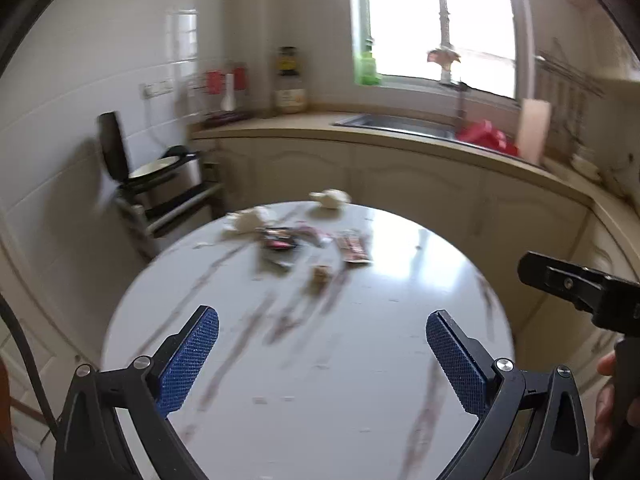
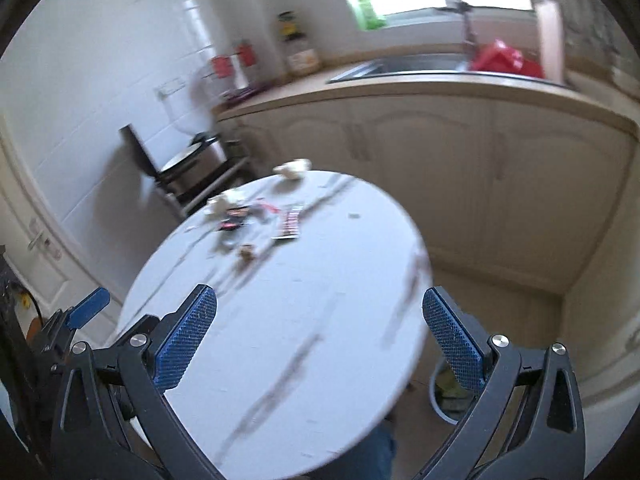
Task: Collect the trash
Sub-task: 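Return both tools to the table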
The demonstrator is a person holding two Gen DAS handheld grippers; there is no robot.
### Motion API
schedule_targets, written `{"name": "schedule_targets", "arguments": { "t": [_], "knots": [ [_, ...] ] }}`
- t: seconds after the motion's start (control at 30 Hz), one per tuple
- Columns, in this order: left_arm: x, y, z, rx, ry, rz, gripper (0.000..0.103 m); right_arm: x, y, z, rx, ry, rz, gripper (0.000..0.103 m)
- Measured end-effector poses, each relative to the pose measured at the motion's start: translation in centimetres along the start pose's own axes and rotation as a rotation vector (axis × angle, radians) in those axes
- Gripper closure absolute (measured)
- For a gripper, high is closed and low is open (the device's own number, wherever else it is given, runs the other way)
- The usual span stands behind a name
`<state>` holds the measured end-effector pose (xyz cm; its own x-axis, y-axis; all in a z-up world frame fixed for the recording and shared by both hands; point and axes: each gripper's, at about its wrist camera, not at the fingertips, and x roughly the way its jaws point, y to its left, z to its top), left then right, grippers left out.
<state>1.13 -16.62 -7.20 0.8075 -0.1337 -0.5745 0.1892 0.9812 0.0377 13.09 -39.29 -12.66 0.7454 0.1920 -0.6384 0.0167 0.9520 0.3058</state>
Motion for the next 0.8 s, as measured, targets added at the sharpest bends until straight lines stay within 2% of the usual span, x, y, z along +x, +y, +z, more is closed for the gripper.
{"name": "schedule_targets", "arguments": {
  "t": [0.2,0.4,0.6,0.8],
  "knots": [
    [-3.0,4.5,-0.3,-0.078,-0.022,0.059,0.001,1.3,5.8,0.2,-0.089,-0.001,0.062,0.0],
    [-3.0,8.1,-0.3,-0.153,-0.038,0.088,0.001,1.9,9.9,1.0,-0.172,-0.02,0.085,0.0],
    [-1.2,9.0,-0.4,-0.166,-0.036,0.072,0.001,3.0,10.8,1.6,-0.197,-0.015,0.078,0.0],
    [2.5,9.3,0.5,-0.151,-0.001,0.053,0.001,5.2,10.3,2.3,-0.222,0.021,0.045,0.0]
  ]
}}
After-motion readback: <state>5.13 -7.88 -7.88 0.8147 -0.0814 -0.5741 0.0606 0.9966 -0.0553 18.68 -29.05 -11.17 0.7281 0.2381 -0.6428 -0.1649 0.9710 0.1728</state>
